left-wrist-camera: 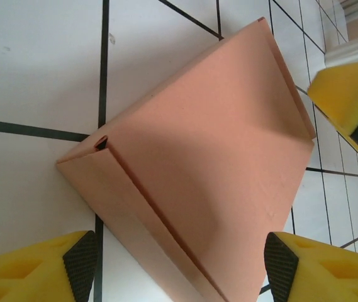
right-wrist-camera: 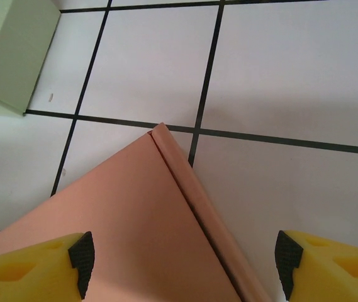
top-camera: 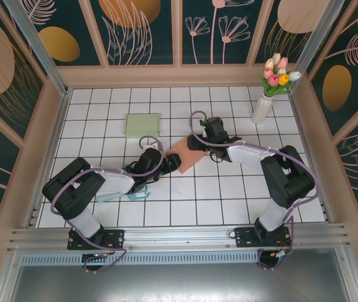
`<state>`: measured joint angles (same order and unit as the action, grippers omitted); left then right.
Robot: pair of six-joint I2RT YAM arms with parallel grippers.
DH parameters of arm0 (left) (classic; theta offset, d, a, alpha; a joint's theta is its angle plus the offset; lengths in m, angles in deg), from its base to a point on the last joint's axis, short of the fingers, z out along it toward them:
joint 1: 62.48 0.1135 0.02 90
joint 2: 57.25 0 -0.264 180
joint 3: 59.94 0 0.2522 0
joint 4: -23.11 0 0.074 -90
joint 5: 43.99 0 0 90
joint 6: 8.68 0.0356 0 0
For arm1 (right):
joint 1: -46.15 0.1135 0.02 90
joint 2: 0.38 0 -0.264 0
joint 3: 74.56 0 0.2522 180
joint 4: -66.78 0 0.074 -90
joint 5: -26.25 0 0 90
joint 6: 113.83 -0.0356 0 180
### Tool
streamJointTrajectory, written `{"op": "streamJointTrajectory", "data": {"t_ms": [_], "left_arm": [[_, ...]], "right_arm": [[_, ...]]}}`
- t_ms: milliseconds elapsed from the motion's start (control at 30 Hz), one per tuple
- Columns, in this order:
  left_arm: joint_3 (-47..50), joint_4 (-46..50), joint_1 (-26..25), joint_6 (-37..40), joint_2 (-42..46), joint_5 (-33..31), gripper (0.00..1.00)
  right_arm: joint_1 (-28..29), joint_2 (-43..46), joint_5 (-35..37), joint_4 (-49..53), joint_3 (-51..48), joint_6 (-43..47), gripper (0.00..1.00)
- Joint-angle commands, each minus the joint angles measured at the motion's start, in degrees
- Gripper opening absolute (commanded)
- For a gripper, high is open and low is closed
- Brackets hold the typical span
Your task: Fold the paper box
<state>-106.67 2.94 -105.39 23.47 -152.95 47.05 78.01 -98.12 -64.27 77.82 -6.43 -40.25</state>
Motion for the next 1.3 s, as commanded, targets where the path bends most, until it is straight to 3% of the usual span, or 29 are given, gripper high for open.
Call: {"op": "streamJointTrajectory", "data": {"t_ms": [0,233,533,667,900,1267], "left_arm": [[-3.0,-2.7,-0.1,-0.9,-1.0,0.7,0.72],[-8.2,-0.1,-0.2,0.1,-5.4,0.6,0.72],[-21.2,6.6,-0.1,3.3,-12.0,-1.2,0.72],[-29.6,12.3,0.5,6.8,-15.0,-4.9,0.73],[-43.3,17.2,4.6,8.8,-24.5,-3.1,0.72],[-51.2,21.7,7.2,10.5,-30.2,-5.8,0.72]], "right_arm": [[-1.9,-2.4,-0.1,0.1,2.5,2.5,0.77],[-3.1,-5.5,-0.9,0.7,2.7,2.6,0.76],[-5.0,-4.9,-8.3,-0.7,4.1,-3.3,0.61],[-7.2,-5.2,-7.4,-2.0,5.2,-6.2,0.61],[-10.6,-7.7,-8.5,-6.4,7.4,-8.4,0.61],[-12.2,-13.8,-10.6,-7.5,13.9,-7.0,0.61]]}}
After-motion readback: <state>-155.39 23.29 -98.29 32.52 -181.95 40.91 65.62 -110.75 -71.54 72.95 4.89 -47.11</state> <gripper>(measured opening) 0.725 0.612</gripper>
